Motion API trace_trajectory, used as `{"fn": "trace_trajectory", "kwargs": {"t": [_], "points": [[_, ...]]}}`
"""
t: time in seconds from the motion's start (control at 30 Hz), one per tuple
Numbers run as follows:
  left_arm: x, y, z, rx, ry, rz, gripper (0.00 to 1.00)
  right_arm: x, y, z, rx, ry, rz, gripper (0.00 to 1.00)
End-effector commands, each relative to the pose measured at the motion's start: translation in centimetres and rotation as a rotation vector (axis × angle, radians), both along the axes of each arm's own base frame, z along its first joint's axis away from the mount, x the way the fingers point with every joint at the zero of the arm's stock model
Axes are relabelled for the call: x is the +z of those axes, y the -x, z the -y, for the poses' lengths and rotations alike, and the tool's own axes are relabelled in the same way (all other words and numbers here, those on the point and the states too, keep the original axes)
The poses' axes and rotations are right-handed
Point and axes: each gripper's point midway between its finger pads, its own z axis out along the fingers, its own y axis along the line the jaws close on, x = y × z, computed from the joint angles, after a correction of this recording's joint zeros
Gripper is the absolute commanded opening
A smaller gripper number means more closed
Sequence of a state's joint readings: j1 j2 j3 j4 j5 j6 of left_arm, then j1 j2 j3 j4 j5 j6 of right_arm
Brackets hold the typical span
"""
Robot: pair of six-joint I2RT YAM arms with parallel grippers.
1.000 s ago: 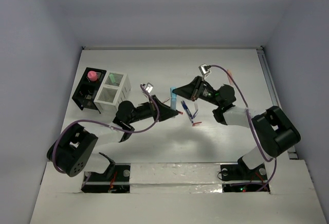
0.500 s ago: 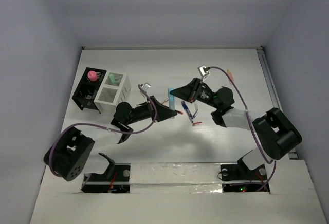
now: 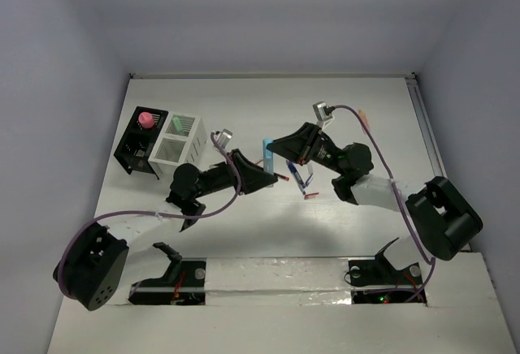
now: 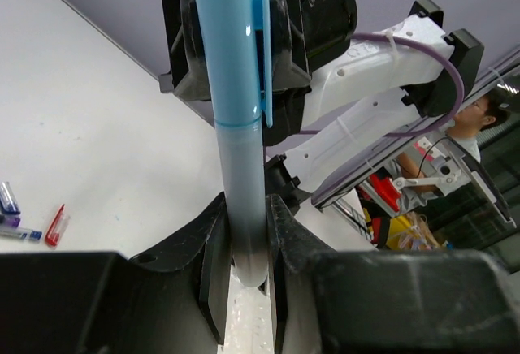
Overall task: Sort the stationery into containers
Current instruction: Close the pen cap on the pen.
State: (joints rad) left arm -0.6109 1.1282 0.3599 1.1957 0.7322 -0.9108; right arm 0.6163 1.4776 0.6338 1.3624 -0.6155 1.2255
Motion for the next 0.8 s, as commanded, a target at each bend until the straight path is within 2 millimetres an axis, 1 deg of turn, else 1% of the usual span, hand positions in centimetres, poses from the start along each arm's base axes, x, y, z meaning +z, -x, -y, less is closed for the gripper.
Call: {"fn": "trace_trajectory", "kwargs": {"t": [0.0, 0.03, 0.1, 0.17, 0.2, 0.3, 0.33, 0.37, 0.43, 0.47, 0.5, 0.53, 0.57, 0.6, 0.67, 0.77], "points": [[11.3, 0.5, -1.8, 0.078, 0.273, 0.347, 0.0, 2.6, 5.7, 0.9, 0.104, -0.115, 0.28, 0.0], [11.5, 0.6, -1.8, 0.073, 0.276, 0.348, 0.0, 2.2, 6.0, 0.7, 0.112, -0.105, 0.272, 0.0], [12.3, 0.8, -1.9, 0.071, 0.288, 0.363, 0.0, 1.2, 5.9, 0.7, 0.105, -0.074, 0.249, 0.0], [12.8, 0.5, -1.8, 0.075, 0.277, 0.365, 0.0, 0.4, 5.8, 0.6, 0.095, -0.04, 0.232, 0.0], [13.0, 0.5, -1.8, 0.076, 0.274, 0.369, 0.0, 0.1, 6.3, 0.6, 0.102, -0.03, 0.228, 0.0], [13.8, 0.9, -1.9, 0.071, 0.281, 0.384, 0.0, -0.7, 6.3, 0.7, 0.097, 0.015, 0.204, 0.0], [14.0, 0.9, -2.0, 0.074, 0.278, 0.385, 0.0, -1.3, 6.4, 0.7, 0.101, 0.036, 0.191, 0.0], [14.1, 0.7, -1.8, 0.075, 0.263, 0.374, 0.0, -2.4, 6.2, 0.5, 0.099, 0.078, 0.168, 0.0], [14.6, 0.9, -1.9, 0.076, 0.259, 0.38, 0.0, -3.2, 6.6, 0.4, 0.106, 0.125, 0.153, 0.0], [15.0, 0.8, -1.9, 0.08, 0.249, 0.374, 0.0, -5.2, 6.6, 0.0, 0.108, 0.2, 0.116, 0.0], [15.4, 0.9, -1.9, 0.079, 0.251, 0.38, 0.0, -6.0, 7.1, -0.3, 0.118, 0.234, 0.109, 0.0], [15.6, 1.0, -1.9, 0.073, 0.25, 0.385, 0.0, -6.7, 7.1, -0.4, 0.103, 0.263, 0.095, 0.0], [16.2, 1.1, -1.9, 0.07, 0.255, 0.39, 0.0, -7.0, 7.2, -0.4, 0.085, 0.287, 0.117, 0.0], [16.5, 1.3, -2.0, 0.065, 0.26, 0.391, 0.0, -8.7, 7.4, -0.4, 0.088, 0.339, 0.072, 0.0], [17.3, 1.5, -2.0, 0.056, 0.274, 0.403, 0.0, -9.9, 7.6, -0.2, 0.073, 0.379, 0.052, 0.0], [17.9, 1.6, -1.8, 0.033, 0.283, 0.398, 0.0, -11.3, 8.4, -0.4, 0.075, 0.433, 0.035, 0.0]]}}
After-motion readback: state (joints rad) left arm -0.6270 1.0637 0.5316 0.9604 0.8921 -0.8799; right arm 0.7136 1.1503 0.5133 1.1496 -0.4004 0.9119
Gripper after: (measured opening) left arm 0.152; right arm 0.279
